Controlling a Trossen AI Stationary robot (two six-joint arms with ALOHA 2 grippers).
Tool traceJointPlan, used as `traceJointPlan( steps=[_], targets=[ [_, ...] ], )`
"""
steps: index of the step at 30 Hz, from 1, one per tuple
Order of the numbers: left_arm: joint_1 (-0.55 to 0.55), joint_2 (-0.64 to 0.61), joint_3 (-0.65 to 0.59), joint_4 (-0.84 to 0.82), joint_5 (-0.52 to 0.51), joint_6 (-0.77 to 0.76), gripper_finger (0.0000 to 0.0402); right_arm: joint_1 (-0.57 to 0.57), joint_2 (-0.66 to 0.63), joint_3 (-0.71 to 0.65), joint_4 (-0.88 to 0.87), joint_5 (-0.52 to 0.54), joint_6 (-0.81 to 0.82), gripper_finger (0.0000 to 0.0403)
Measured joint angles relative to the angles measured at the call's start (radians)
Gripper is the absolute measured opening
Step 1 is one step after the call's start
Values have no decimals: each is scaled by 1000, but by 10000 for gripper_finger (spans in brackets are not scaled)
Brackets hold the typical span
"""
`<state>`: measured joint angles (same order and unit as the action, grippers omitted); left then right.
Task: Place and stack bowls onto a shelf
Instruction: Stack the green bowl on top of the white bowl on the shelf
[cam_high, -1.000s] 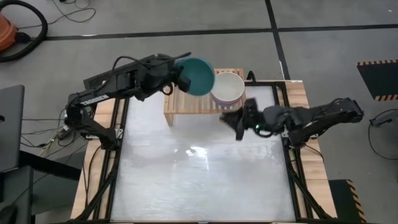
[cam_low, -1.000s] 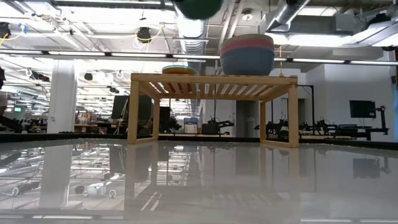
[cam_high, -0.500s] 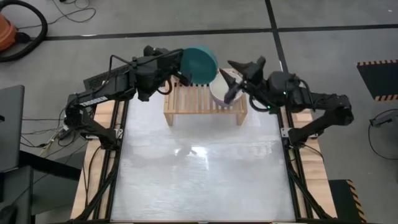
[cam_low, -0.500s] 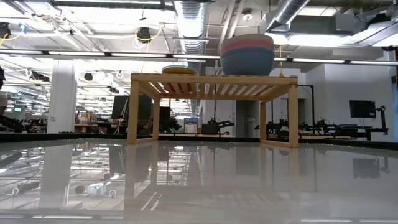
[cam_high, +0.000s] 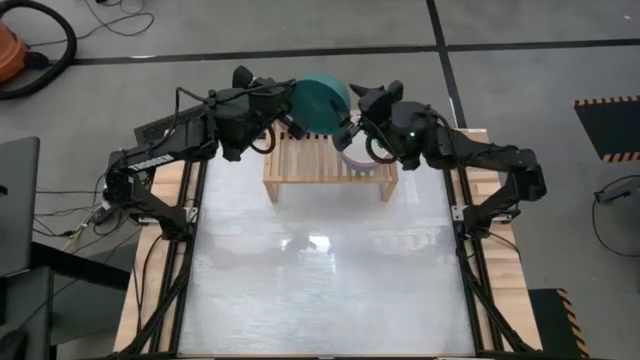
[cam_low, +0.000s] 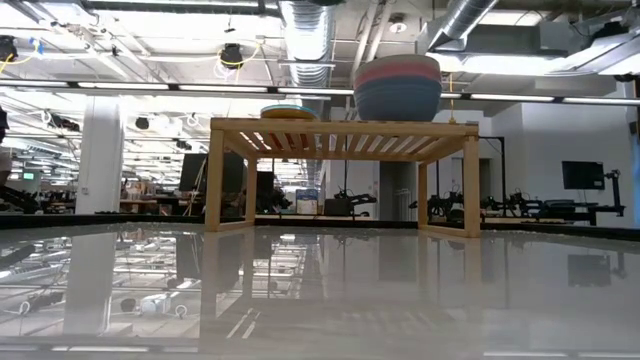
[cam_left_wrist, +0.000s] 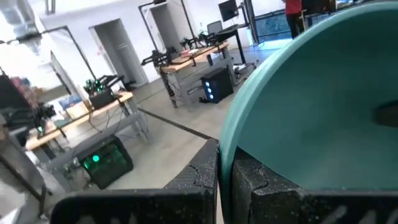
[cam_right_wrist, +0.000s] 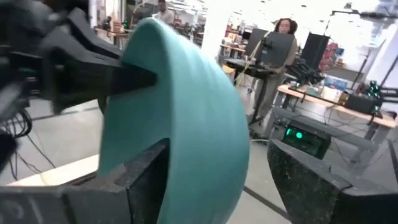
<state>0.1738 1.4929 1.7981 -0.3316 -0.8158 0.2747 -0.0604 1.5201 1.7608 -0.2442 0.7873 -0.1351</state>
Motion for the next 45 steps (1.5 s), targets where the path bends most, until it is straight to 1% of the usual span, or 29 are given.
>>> traceJointPlan(
  steps=[4, 7, 10, 15, 16, 18, 20, 23, 26, 29, 30, 32, 34, 37, 41, 45],
  targets=[
    [0, 0, 0, 2, 47, 26, 0, -8, -1, 0, -3, 6, 52, 276],
    [0, 0, 0, 15, 107, 49, 0, -7, -2, 1, -18, 19, 83, 243],
    [1, 0, -1, 29, 156, 69, 1, -8, -2, 1, -29, 44, 88, 182],
    [-5, 1, -1, 52, 164, 57, 3, -10, -2, 1, -36, 96, 83, 54],
    [-5, 1, -1, 52, 164, 54, 4, -9, -1, 1, -37, 100, 82, 46],
    [-4, 1, -1, 54, 176, 52, 6, -5, -1, 1, -40, 120, 78, 47],
    [-5, 1, -1, 55, 182, 52, 12, -4, -1, 1, -38, 118, 80, 47],
    [-5, 10, -1, 69, 203, 49, 36, -4, -3, 1, -44, 108, 80, 47],
    [-5, 9, -1, 56, 235, 67, 81, -2, -4, 0, -55, 104, 78, 47],
    [-6, 7, 0, 56, 280, 89, 138, 4, -1, -1, -65, 74, 86, 47],
    [-10, 7, 0, 53, 278, 90, 157, 4, 1, -1, -68, 72, 92, 47],
    [-18, 4, 0, 50, 251, 89, 195, 4, 1, -2, -70, 70, 97, 46],
    [-23, -7, 0, 30, 210, 99, 228, 4, -2, -2, -69, 100, 99, 46],
    [-28, -22, 0, 27, 173, 118, 269, 2, -11, -1, -80, 130, 117, 46],
    [-29, -41, -1, 18, 157, 108, 296, -14, -15, -1, -104, 138, 158, 46],
    [-29, -76, -1, -35, 146, 94, 300, -53, -33, 0, -221, 144, 305, 46]
  ],
)
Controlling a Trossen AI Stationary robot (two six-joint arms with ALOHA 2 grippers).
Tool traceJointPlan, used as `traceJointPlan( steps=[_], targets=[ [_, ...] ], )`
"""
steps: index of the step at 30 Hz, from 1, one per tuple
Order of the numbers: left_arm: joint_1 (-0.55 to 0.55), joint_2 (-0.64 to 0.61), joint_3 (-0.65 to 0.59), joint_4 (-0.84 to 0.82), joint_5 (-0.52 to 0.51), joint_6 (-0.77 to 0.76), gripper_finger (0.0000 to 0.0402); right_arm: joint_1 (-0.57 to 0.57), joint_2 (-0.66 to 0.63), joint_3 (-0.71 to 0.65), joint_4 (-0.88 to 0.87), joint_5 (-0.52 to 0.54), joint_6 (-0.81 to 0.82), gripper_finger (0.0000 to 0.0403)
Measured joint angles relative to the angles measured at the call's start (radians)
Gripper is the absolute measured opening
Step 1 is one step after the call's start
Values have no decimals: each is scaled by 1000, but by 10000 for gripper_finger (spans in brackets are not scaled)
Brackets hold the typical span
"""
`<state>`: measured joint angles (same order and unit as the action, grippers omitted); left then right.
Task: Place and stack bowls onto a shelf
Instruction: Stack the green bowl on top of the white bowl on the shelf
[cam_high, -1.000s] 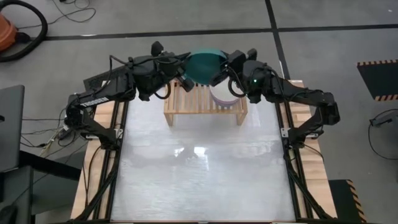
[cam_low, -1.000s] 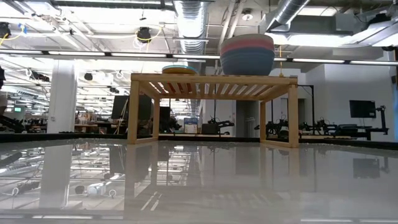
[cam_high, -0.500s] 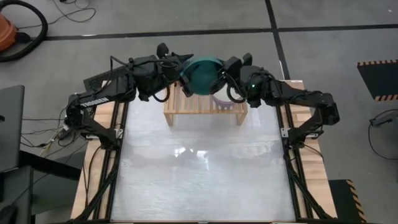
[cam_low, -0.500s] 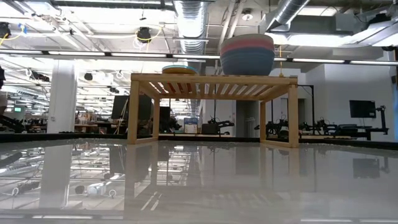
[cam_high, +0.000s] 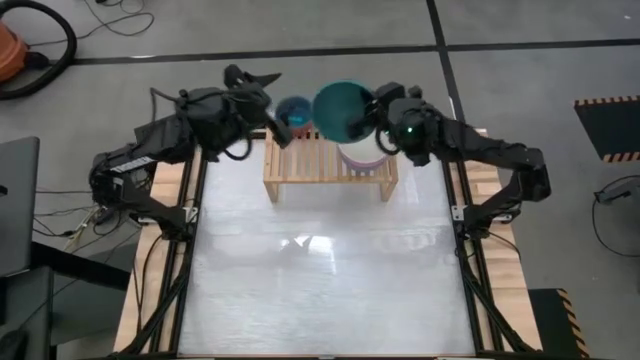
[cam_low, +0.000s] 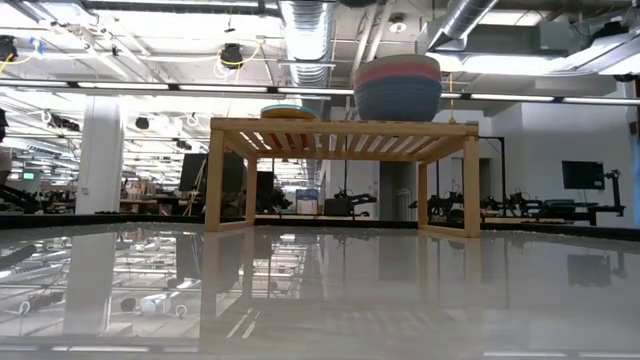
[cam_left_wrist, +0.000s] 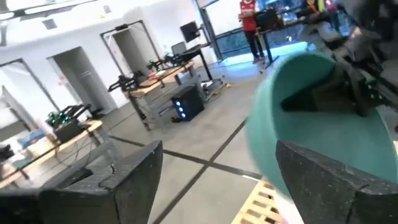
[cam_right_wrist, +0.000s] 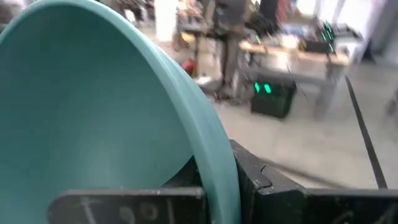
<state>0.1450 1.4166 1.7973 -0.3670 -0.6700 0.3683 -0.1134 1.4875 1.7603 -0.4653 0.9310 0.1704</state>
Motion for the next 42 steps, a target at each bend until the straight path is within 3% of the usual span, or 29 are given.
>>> traceJointPlan(
  steps=[4, 9, 17, 27, 42],
  targets=[
    [4, -61, 0, -71, -1, -50, 300, -56, -44, 1, -228, -14, 233, 46],
    [29, -154, 0, -161, 120, -172, 300, -151, -91, 1, -462, -259, 473, 46],
    [69, -238, 1, -296, 168, -269, 300, -310, -87, 1, -593, -662, 521, 46],
    [104, -245, 0, -415, 168, -292, 300, -491, -60, 0, -606, -996, 481, 46],
    [111, -246, 0, -440, 166, -283, 300, -523, 27, 0, -693, -1089, 425, 46]
  ],
)
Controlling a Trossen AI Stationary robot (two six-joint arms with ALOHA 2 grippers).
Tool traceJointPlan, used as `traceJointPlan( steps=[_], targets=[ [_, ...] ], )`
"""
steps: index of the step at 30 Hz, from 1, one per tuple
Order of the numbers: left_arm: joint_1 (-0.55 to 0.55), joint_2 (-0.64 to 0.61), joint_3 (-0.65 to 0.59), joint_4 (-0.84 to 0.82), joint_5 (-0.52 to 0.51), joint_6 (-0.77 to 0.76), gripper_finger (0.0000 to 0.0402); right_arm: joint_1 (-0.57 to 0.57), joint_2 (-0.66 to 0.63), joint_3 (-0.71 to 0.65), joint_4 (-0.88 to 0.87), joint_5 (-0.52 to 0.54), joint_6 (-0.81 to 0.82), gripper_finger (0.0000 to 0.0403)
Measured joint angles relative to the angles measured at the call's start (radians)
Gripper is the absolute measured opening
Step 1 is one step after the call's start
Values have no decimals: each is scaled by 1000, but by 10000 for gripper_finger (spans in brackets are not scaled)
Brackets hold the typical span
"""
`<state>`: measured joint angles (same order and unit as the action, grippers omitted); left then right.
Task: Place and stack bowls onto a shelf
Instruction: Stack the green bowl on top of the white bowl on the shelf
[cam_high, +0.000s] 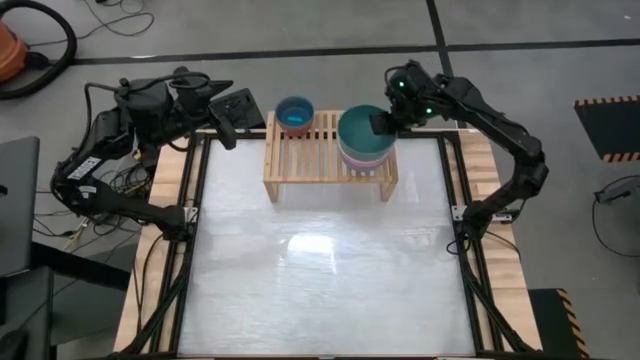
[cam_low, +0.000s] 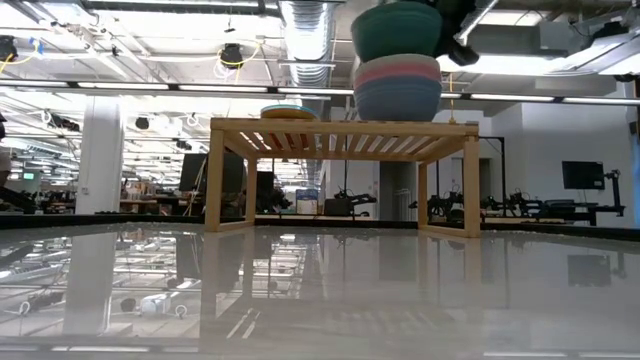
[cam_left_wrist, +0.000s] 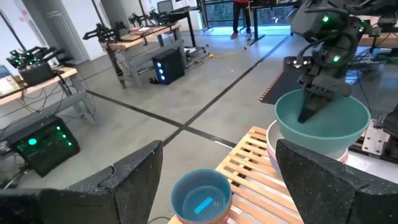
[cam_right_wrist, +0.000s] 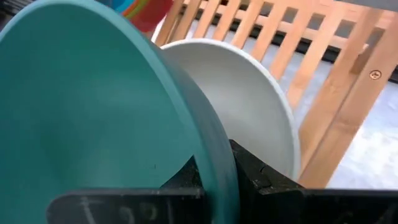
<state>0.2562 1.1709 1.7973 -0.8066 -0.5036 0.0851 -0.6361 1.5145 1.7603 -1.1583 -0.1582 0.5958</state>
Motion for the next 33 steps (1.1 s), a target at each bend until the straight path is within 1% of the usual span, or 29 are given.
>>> traceJointPlan(
  steps=[8, 13, 19, 27, 30, 33],
  targets=[
    [0, 0, 0, -31, -1, 0, 300, -20, 12, 0, -39, 2, -19, 46],
    [0, 0, 0, -34, -1, 1, 300, -19, 12, 0, -35, 0, -17, 49],
    [0, 0, 0, -34, -7, 1, 300, -20, 12, 0, -38, 3, -17, 91],
    [0, 0, 0, -34, -7, 1, 300, -19, 12, 0, -28, 5, -42, 117],
    [0, 0, 0, -34, -7, 6, 300, -19, 12, 0, -18, 6, -54, 142],
    [0, 0, 0, -34, -7, 15, 300, -19, 12, 0, -5, 7, -57, 175]
  ],
)
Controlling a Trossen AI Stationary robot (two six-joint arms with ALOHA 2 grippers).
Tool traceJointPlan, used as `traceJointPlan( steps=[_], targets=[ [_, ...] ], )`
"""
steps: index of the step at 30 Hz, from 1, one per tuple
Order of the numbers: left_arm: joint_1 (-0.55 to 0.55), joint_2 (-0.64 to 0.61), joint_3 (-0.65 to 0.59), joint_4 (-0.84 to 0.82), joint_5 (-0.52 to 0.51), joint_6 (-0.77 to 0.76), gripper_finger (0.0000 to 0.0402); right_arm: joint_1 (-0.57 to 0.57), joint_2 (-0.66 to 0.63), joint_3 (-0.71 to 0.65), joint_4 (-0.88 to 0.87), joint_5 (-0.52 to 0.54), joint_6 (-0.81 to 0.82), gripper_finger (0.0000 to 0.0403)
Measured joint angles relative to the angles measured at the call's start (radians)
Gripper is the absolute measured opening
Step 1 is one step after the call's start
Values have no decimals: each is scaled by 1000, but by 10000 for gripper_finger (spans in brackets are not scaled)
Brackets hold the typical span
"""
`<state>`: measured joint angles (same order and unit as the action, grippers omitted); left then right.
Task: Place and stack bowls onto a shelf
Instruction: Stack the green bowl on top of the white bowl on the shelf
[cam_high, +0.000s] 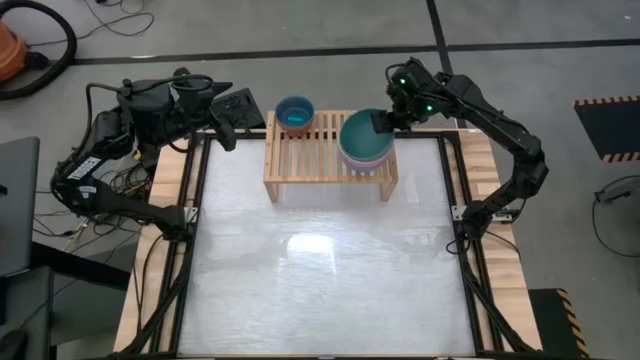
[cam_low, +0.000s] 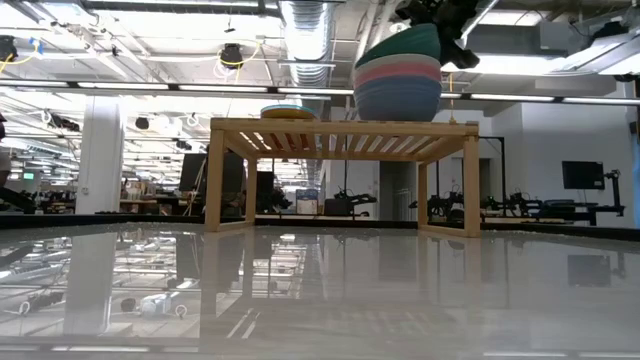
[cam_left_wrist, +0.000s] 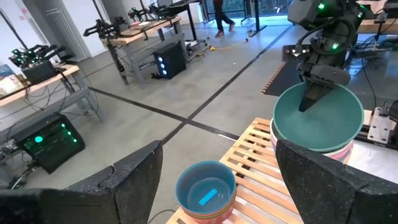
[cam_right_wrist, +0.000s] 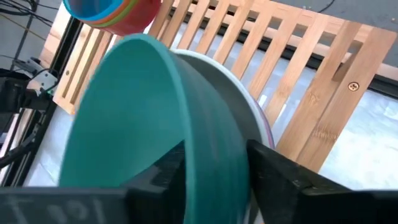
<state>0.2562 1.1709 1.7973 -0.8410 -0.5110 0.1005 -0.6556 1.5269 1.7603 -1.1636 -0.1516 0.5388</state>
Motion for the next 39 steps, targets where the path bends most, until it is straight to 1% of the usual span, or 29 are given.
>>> traceJointPlan(
  steps=[4, 7, 11, 15, 23, 28, 32, 39],
  targets=[
    [0, 0, 0, 0, 2, 0, 300, -3, -1, 0, 0, 0, -13, 216],
    [0, 0, 0, 0, 2, 0, 300, -8, -3, 0, 1, 0, -14, 232],
    [0, 0, 0, 0, 2, 4, 300, -15, -3, 0, 8, 0, -14, 234],
    [0, 0, 0, 0, -9, 20, 300, -18, -8, 0, 56, -1, -9, 231],
    [1, 0, 0, -1, -7, 30, 300, -21, -12, 55, 64, -4, -30, 231],
    [1, 0, 0, 0, 17, 36, 300, -18, -12, 55, 33, -5, -72, 251],
    [1, 0, 0, -1, 29, 36, 300, -18, -12, 55, 35, -5, -76, 269],
    [1, 0, 0, -6, 29, 42, 300, -32, -12, 55, 59, -5, -70, 276]
  ],
)
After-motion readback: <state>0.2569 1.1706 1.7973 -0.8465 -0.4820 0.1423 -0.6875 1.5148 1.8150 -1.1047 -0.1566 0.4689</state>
